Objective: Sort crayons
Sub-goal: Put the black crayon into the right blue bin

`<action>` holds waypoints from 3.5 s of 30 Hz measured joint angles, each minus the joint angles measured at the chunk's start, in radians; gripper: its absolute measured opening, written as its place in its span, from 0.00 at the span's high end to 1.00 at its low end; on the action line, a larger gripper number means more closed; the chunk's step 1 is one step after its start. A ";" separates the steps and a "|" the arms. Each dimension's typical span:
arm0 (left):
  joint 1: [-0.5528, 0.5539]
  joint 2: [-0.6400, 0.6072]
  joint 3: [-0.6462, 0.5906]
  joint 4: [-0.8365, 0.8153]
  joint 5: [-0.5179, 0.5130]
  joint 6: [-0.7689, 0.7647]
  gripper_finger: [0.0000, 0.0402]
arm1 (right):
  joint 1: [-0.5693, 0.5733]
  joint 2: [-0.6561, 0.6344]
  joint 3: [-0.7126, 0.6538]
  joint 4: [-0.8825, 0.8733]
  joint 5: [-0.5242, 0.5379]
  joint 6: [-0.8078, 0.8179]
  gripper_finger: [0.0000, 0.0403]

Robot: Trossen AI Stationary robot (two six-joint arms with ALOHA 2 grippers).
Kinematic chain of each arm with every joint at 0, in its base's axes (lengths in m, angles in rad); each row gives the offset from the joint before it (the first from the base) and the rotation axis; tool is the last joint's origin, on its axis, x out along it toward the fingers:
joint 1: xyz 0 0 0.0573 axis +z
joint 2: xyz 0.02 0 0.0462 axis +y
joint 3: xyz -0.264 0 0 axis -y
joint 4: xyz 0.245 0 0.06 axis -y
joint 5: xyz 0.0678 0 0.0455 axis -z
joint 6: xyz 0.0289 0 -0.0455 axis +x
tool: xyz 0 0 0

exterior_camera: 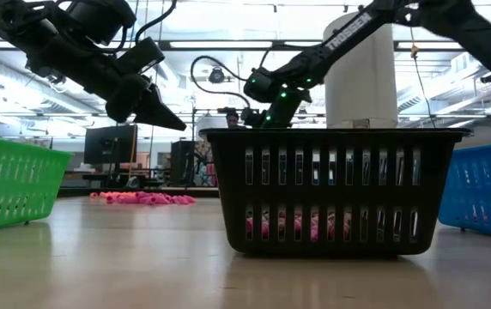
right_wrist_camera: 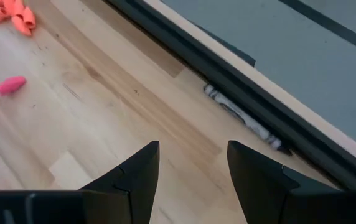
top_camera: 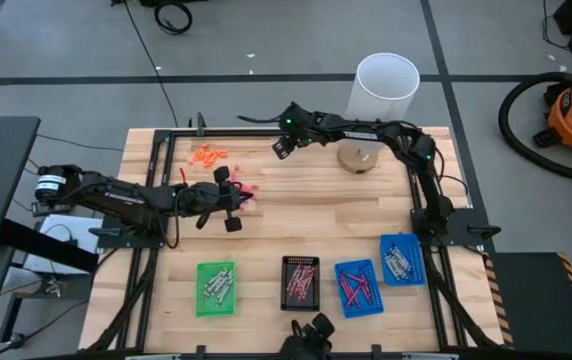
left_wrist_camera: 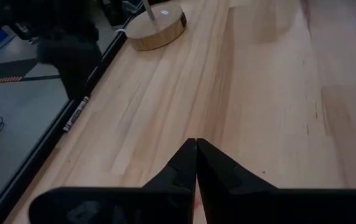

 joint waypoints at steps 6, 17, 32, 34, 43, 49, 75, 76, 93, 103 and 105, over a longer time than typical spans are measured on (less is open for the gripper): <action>0.000 0.000 0.000 0.000 0.000 -0.003 0.96 | 0.004 0.072 0.110 -0.086 0.000 -0.013 0.51; 0.000 0.000 0.000 -0.004 0.000 -0.003 0.96 | -0.018 0.108 0.136 -0.093 0.005 0.000 0.51; 0.000 0.000 0.000 0.001 0.000 0.002 0.96 | -0.049 0.107 0.136 -0.099 0.000 0.007 0.51; 0.000 0.000 0.000 0.003 0.000 0.002 0.96 | -0.049 0.107 0.136 -0.098 0.000 0.013 0.51; 0.000 0.000 0.000 0.009 0.000 0.007 0.96 | -0.049 0.117 0.136 -0.074 -0.009 0.030 0.51; 0.000 0.000 0.000 0.034 0.000 0.008 0.96 | -0.048 0.122 0.160 -0.069 -0.025 0.030 0.52; 0.003 0.000 -0.001 0.204 0.000 0.107 0.96 | -0.026 0.122 0.172 -0.044 -0.157 0.080 0.57; 0.003 0.000 -0.001 0.208 0.000 0.105 0.96 | -0.023 0.122 0.172 -0.046 -0.161 0.083 0.57; 0.001 0.000 -0.001 0.165 0.000 -0.066 0.96 | -0.095 0.122 0.172 -0.248 -0.224 0.099 0.57; 0.000 0.000 -0.001 0.163 0.003 -0.091 0.96 | -0.137 0.122 0.171 -0.254 -0.241 0.125 0.57; 0.000 0.000 -0.001 0.162 0.017 -0.089 0.96 | -0.127 0.120 0.171 -0.250 -0.238 0.101 0.57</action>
